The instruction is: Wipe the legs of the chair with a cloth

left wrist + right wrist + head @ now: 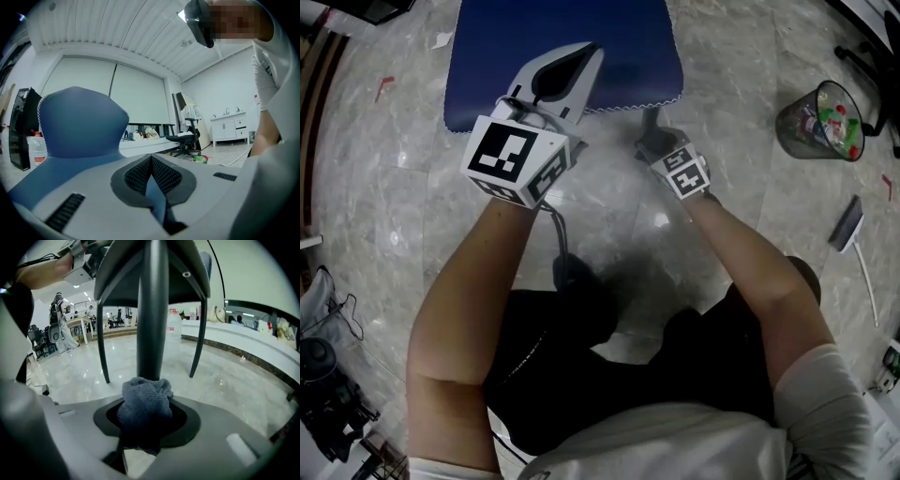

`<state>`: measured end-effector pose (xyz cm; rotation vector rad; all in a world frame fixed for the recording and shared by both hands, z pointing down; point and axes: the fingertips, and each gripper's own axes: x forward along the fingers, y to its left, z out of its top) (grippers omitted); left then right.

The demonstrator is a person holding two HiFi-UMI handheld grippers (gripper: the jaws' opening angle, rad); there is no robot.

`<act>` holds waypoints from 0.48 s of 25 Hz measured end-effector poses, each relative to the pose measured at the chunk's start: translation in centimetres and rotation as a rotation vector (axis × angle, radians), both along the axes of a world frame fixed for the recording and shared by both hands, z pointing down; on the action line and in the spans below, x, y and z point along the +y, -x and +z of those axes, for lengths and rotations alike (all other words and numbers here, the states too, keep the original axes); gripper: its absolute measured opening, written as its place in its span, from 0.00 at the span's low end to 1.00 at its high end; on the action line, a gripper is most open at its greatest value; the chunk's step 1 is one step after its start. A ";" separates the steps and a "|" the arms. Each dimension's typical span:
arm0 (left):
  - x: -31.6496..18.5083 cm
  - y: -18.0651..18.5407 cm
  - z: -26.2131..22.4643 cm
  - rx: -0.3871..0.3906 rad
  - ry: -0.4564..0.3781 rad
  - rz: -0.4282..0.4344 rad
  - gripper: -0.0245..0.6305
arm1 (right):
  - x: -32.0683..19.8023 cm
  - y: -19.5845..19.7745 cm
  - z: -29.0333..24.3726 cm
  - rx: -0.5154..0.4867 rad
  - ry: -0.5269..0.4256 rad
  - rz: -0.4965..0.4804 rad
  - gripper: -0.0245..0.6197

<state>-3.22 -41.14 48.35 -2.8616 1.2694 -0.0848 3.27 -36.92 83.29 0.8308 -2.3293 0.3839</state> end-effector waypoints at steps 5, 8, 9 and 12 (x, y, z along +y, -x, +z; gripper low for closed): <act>-0.1 0.3 0.0 0.007 0.013 -0.010 0.05 | -1.1 0.4 -9.0 -0.087 -0.146 0.010 0.27; -0.2 0.2 -0.1 0.007 0.010 -0.010 0.05 | -2.1 0.2 -15.9 -0.174 -0.259 0.031 0.27; -0.2 0.1 -0.2 0.009 0.009 -0.008 0.05 | -2.4 0.1 -17.9 -0.207 -0.283 0.039 0.27; -0.1 0.1 -0.3 0.013 0.008 -0.007 0.05 | -2.8 0.2 -20.1 -0.275 -0.315 0.058 0.28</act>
